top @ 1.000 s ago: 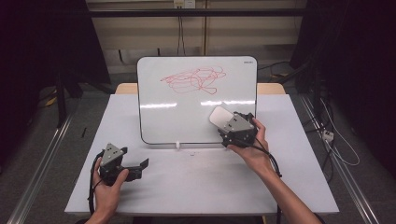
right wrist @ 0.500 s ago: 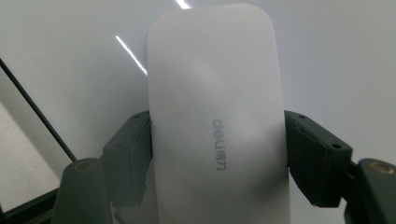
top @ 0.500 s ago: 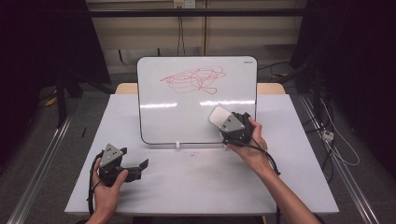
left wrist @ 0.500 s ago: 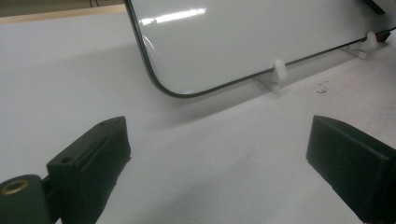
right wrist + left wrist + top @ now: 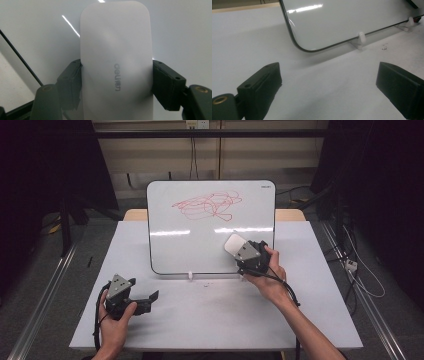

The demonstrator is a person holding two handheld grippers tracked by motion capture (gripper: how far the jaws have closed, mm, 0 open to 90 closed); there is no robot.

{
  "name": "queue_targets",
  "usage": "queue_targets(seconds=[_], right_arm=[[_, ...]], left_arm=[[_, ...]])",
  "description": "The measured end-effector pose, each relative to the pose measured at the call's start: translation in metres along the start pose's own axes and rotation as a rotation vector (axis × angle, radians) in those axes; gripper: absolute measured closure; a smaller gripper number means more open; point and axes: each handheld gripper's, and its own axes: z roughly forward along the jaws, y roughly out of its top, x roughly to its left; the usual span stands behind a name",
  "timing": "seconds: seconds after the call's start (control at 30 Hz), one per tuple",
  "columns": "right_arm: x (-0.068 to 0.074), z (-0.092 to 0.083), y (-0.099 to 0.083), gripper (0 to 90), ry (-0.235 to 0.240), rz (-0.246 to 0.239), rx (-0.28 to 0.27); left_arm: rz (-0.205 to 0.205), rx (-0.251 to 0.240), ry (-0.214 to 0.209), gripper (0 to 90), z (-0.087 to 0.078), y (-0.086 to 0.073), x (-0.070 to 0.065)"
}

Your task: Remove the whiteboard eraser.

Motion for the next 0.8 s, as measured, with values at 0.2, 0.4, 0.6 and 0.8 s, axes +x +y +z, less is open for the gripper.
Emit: queue_targets(seconds=[0.2, 0.4, 0.6, 0.8], right_arm=[[-0.0016, -0.0006, -0.0006, 31.6, 0.017, 0.034, -0.004], [-0.0052, -0.0013, -0.0017, 31.7, 0.040, 0.072, -0.016], [-0.0080, -0.0022, -0.0028, 31.8, 0.062, 0.108, -0.027], [-0.0096, -0.0042, -0.0043, 31.8, 0.069, 0.129, -0.043]], left_arm=[[0.000, -0.002, -0.002, 6.1, 0.0006, 0.0001, -0.0004], [0.000, 0.002, 0.000, 6.1, 0.0002, -0.0001, 0.0001], [-0.002, 0.003, 0.001, 6.1, 0.0004, -0.0003, 0.0005], [-0.004, 0.000, 0.001, 6.1, 0.0000, -0.0005, 0.0004]])
